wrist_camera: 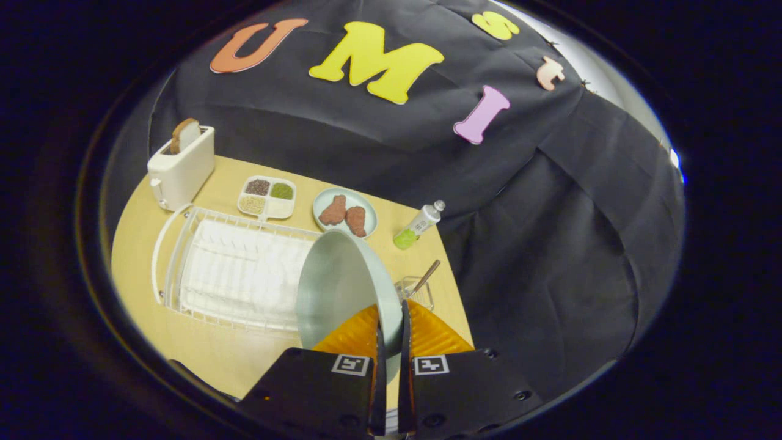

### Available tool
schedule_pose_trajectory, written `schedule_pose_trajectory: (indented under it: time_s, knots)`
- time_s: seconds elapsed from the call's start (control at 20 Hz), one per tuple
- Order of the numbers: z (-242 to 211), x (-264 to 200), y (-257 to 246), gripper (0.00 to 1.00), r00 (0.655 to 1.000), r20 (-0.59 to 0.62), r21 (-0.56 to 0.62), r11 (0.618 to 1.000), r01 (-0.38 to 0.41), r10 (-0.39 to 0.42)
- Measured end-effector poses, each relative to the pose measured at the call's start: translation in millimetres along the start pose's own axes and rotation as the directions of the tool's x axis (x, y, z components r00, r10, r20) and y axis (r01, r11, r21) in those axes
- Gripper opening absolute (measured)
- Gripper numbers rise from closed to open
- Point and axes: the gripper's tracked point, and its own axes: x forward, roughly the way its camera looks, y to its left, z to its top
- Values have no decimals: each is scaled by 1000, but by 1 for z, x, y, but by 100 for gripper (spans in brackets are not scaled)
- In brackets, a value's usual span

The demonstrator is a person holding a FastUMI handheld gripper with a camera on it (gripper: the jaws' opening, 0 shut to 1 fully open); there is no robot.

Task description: Take the plate from the dish rack, then take the spoon from the basket and place it into the plate.

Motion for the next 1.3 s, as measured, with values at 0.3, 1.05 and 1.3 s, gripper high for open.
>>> schedule_pose_trajectory:
  time_s: [0.3, 1.05, 1.3]
  knots:
    - [-75, 11, -19, 13, 980, -7, 48, 978, -201, 201]
    - [-208, 141, 27, 14, 706, -230, 314, 738, -597, 669]
    - [-212, 171, 25, 16, 669, -216, 342, 697, -630, 711]
